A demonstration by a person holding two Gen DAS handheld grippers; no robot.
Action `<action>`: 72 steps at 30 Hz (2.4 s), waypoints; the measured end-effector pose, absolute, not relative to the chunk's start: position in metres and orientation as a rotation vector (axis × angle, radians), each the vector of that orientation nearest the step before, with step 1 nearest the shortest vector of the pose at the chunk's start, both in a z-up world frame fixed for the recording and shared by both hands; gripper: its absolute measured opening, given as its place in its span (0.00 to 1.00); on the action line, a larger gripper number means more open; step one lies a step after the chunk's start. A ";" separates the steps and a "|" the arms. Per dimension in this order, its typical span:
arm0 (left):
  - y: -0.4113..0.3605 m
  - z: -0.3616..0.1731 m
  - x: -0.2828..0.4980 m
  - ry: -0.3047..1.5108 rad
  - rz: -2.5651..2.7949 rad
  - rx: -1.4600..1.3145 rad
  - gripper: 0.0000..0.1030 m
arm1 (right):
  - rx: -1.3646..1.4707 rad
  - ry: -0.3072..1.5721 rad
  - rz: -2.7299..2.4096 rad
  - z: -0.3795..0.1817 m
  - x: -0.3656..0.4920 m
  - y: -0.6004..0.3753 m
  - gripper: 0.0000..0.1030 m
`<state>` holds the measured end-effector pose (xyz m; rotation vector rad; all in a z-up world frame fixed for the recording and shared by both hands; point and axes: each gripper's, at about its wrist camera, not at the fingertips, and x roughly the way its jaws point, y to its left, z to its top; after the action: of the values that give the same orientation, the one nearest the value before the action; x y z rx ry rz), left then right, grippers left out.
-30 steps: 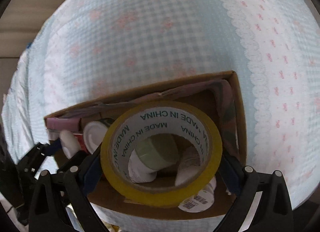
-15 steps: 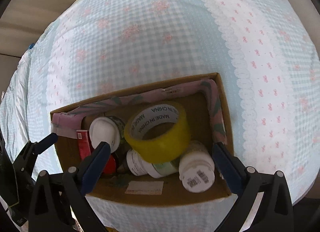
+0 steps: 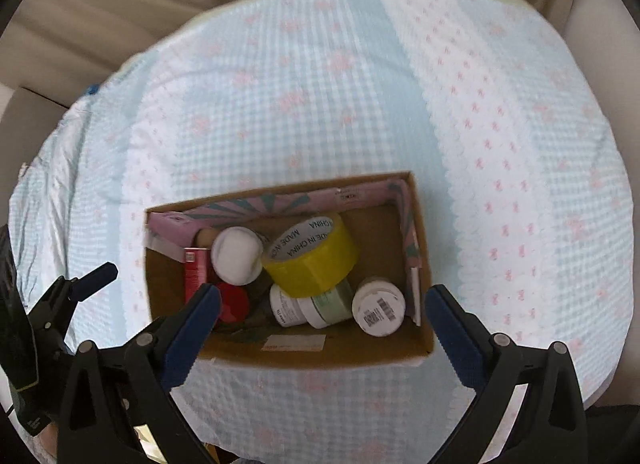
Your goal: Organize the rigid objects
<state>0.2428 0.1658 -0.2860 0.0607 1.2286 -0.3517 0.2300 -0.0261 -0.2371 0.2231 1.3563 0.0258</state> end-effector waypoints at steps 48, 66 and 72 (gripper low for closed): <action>0.091 -0.005 0.070 0.546 -0.076 0.007 1.00 | 0.010 0.649 -0.061 0.041 0.054 -0.116 0.99; 0.091 -0.004 0.069 0.532 -0.082 0.019 1.00 | 0.022 0.655 -0.074 0.040 0.056 -0.113 0.99; 0.092 -0.003 0.071 0.534 -0.084 0.018 1.00 | 0.021 0.655 -0.077 0.040 0.056 -0.112 0.99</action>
<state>0.0710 0.0916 -0.0034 0.0177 0.5343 -0.0845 0.0558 -0.1121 0.0397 0.0214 0.6551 -0.0765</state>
